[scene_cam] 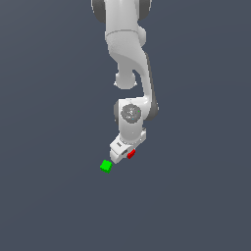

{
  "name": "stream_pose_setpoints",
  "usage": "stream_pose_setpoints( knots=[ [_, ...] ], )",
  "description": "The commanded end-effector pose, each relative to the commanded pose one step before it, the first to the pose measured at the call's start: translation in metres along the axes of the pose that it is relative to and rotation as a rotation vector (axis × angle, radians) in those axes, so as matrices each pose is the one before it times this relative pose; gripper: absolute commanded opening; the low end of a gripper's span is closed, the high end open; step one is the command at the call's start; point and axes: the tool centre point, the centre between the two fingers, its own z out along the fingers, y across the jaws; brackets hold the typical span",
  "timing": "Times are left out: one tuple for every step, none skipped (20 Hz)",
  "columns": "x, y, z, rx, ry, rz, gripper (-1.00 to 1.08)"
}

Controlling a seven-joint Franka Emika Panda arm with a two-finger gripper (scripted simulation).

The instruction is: Stack the red cube on top of the green cube.

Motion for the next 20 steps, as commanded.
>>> stream_pose_setpoints(
  knots=[
    [0.00036, -0.00015, 0.00033, -0.00007, 0.00038, -0.00048, -1.00],
    [0.00000, 0.00000, 0.00000, 0.00000, 0.00000, 0.00000, -1.00],
    [0.00000, 0.00000, 0.00000, 0.00000, 0.00000, 0.00000, -1.00],
    [0.00000, 0.00000, 0.00000, 0.00000, 0.00000, 0.00000, -1.00],
    [0.00000, 0.00000, 0.00000, 0.00000, 0.00000, 0.00000, -1.00],
    [0.00000, 0.00000, 0.00000, 0.00000, 0.00000, 0.00000, -1.00],
    [-0.00035, 0.00035, -0.00028, -0.00024, -0.00021, 0.00061, -1.00],
    [-0.00001, -0.00001, -0.00029, 0.00000, 0.00000, 0.00000, -1.00],
    [-0.00004, -0.00002, -0.00087, 0.00000, 0.00000, 0.00000, -1.00],
    [-0.00007, -0.00003, -0.00146, 0.00000, 0.00000, 0.00000, -1.00],
    [-0.00009, -0.00005, -0.00206, 0.00000, 0.00000, 0.00000, -1.00],
    [-0.00010, -0.00005, -0.00267, 0.00000, 0.00000, 0.00000, -1.00],
    [-0.00011, -0.00006, -0.00329, 0.00000, 0.00000, 0.00000, -1.00],
    [-0.00012, -0.00007, -0.00393, 0.00000, 0.00000, 0.00000, -1.00],
    [0.00004, -0.00027, -0.00455, -0.00019, -0.00022, -0.00040, -1.00],
    [-0.00012, -0.00007, -0.00524, 0.00000, 0.00000, 0.00000, -1.00],
    [-0.00012, -0.00008, -0.00593, 0.00000, 0.00000, 0.00000, -1.00],
    [-0.00012, -0.00008, -0.00663, 0.00000, 0.00000, 0.00000, -1.00],
    [0.00008, -0.00031, -0.00732, -0.00003, -0.00008, -0.00048, -1.00],
    [-0.00010, -0.00008, -0.00776, 0.00000, 0.00000, 0.00000, -1.00]
  ],
)
